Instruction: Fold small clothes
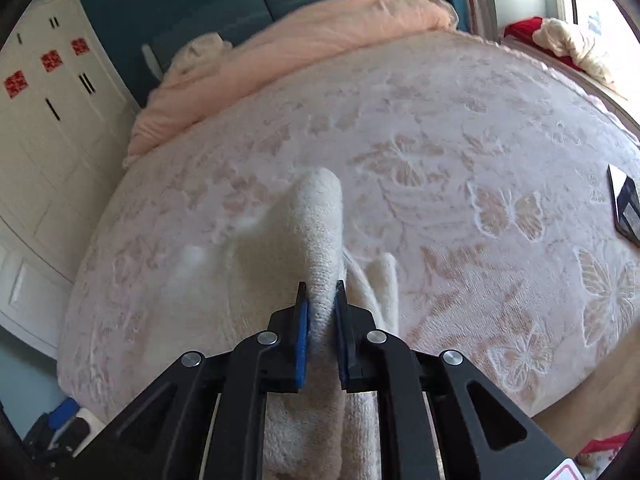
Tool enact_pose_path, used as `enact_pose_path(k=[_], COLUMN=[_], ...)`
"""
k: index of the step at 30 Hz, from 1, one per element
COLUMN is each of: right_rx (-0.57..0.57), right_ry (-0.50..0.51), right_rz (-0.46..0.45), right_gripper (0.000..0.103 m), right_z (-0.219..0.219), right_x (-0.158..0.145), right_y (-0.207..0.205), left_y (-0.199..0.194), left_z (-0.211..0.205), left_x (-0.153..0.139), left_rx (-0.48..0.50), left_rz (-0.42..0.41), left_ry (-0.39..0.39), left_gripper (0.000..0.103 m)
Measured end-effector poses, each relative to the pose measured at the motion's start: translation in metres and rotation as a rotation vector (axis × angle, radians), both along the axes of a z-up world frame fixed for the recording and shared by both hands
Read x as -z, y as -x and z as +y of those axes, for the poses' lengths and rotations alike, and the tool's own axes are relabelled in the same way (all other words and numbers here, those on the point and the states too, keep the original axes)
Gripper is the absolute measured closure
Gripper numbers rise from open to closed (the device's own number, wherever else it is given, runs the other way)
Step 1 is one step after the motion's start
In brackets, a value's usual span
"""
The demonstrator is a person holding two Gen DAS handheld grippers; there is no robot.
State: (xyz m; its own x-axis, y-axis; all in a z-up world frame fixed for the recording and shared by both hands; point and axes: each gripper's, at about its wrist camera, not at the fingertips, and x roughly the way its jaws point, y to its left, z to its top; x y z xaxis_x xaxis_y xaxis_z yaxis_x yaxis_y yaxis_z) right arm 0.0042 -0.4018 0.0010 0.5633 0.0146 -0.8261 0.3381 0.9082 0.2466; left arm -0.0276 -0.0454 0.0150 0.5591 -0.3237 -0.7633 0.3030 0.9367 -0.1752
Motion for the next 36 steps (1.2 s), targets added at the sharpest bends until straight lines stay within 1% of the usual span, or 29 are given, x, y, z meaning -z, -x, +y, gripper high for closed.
enact_pose_path(k=[1,2,3,4,5,6,7,9,11,12,13,15,16,17,19,21,22,23,24,26,27,29,30,31,32,33,34,35,36], right_rx=[-0.007,0.001,0.026,0.039,0.047,0.043,0.026,-0.049,-0.165,-0.214,-0.258,-0.340,-0.343,-0.342,-0.328,-0.339,-0.339,-0.341,-0.353,-0.377,-0.379,-0.352,-0.324,-0.292,-0.253,-0.204,-0.144,-0.083,-0.027], right_ry=[0.005,-0.010,-0.032,-0.037,-0.010,0.020,0.024,-0.028,-0.083,-0.095,-0.102,-0.142,-0.123,-0.114,-0.095,-0.105,-0.101,-0.103,-0.120,-0.139,-0.148,-0.204,-0.243,-0.267,-0.258,-0.219,-0.160,-0.101,-0.048], right_rz=[0.122,0.198,0.156,0.102,0.051,-0.012,-0.069,-0.136,-0.120,-0.091,-0.048,0.114,0.170,0.160,0.136,0.039,0.017,0.016,0.036,0.155,0.172,0.134,0.116,0.072,0.020,-0.015,-0.027,-0.026,-0.009], right_gripper=[0.091,0.090,0.090,0.089,0.089,0.087,0.084,0.084,0.085,0.085,0.085,0.085,0.089,0.091,0.088,0.089,0.089,0.089,0.089,0.090,0.094,0.094,0.094,0.093,0.091,0.087,0.079,0.062,0.052], right_z=[-0.007,-0.012,-0.013,-0.010,-0.002,0.009,0.021,0.049,0.082,0.099,0.114,0.142,0.150,0.155,0.159,0.160,0.160,0.161,0.162,0.171,0.172,0.162,0.154,0.144,0.130,0.114,0.097,0.080,0.064], right_x=[0.030,0.050,0.047,0.032,0.013,-0.010,-0.029,-0.051,-0.047,-0.035,-0.018,0.039,0.063,0.066,0.039,0.008,-0.001,-0.003,0.005,0.047,0.065,0.057,0.044,0.029,0.012,-0.002,-0.011,-0.016,-0.015], right_y=[-0.007,-0.008,0.000,0.007,0.014,0.022,0.028,0.033,0.026,0.021,0.014,-0.002,-0.005,-0.003,-0.002,0.002,0.002,0.000,-0.004,-0.015,-0.017,-0.013,-0.010,-0.002,0.010,0.023,0.037,0.050,0.063], left_y=[-0.001,-0.002,-0.001,-0.001,0.001,0.001,0.001,-0.004,-0.009,-0.010,-0.011,-0.009,-0.008,-0.007,-0.005,-0.005,-0.005,-0.007,-0.008,-0.010,-0.010,-0.008,-0.006,-0.004,-0.003,-0.003,-0.003,-0.003,-0.004], left_z=[-0.002,-0.003,-0.005,-0.006,-0.006,-0.004,-0.002,0.002,0.004,0.005,0.004,0.003,0.003,0.004,0.005,0.009,0.010,0.011,0.010,0.005,0.003,0.001,0.001,0.000,-0.001,-0.001,-0.002,-0.005,-0.008], left_x=[0.003,0.005,0.006,0.006,0.005,0.005,0.007,0.010,0.015,0.016,0.017,0.018,0.017,0.017,0.015,0.013,0.014,0.016,0.018,0.023,0.024,0.024,0.021,0.019,0.017,0.017,0.017,0.019,0.021], left_rx=[-0.001,0.004,0.009,0.015,0.019,0.013,0.000,-0.021,-0.044,-0.049,-0.052,-0.050,-0.049,-0.049,-0.047,-0.049,-0.055,-0.059,-0.061,-0.056,-0.066,-0.043,-0.042,-0.037,-0.031,-0.028,-0.026,-0.021,-0.014], left_rz=[0.013,0.022,0.027,0.027,0.019,0.011,0.009,0.030,0.054,0.060,0.062,0.057,0.053,0.049,0.042,0.028,0.031,0.042,0.052,0.068,0.069,0.069,0.055,0.039,0.030,0.028,0.029,0.033,0.041], left_ry=[-0.002,-0.004,-0.009,-0.019,-0.027,-0.036,-0.043,-0.043,-0.043,-0.046,-0.054,-0.069,-0.073,-0.077,-0.087,-0.091,-0.089,-0.082,-0.079,-0.094,-0.116,-0.107,-0.112,-0.118,-0.119,-0.118,-0.114,-0.114,-0.117], left_gripper=[0.029,0.029,0.029,0.029,0.029,0.024,0.023,0.023,0.023,0.023,0.023,0.023,0.023,0.023,0.022,0.020,0.020,0.020,0.020,0.020,0.022,0.021,0.021,0.019,0.019,0.019,0.019,0.019,0.019])
